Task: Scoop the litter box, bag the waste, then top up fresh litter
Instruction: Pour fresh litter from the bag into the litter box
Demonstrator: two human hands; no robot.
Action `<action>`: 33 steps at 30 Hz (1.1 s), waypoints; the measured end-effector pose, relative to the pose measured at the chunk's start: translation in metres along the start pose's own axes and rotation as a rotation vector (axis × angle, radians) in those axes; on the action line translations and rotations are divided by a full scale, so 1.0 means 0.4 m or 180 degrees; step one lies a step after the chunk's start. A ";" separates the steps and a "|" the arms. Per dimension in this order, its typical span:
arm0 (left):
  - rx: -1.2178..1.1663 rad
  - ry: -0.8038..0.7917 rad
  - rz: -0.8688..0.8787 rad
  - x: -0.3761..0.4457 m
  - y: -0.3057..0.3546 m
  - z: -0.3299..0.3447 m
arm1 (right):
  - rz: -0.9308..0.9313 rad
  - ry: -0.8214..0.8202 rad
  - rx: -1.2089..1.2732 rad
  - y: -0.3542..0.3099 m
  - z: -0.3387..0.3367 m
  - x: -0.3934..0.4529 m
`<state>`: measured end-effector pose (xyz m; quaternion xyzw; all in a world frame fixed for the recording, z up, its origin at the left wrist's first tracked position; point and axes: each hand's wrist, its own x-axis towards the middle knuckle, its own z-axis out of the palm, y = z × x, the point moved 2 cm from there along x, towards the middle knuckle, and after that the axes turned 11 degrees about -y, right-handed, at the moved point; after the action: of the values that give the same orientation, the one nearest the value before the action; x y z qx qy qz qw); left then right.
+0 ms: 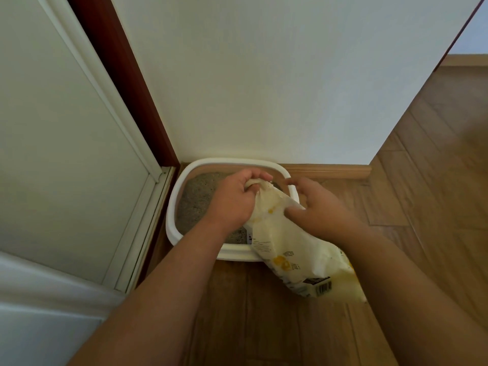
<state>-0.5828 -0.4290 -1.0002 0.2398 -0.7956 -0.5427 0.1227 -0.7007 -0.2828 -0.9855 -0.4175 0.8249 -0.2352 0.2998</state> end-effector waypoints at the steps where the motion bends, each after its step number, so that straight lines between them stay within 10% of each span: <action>1: -0.0011 -0.0006 0.0014 0.001 -0.003 0.001 | -0.0194 0.0086 0.0026 -0.025 0.010 0.000; 21: 0.0322 -0.0029 0.0135 0.030 -0.043 -0.045 | -0.0087 0.0755 -0.0387 -0.045 0.044 0.072; 33: 0.1424 -0.0116 -0.1073 0.052 -0.303 -0.117 | 0.0100 0.0852 -0.0217 -0.029 0.032 0.056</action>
<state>-0.5494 -0.5133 -1.0954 0.3801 -0.8465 -0.3706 -0.0396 -0.6962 -0.3093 -0.9938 -0.3794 0.8715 -0.2559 0.1763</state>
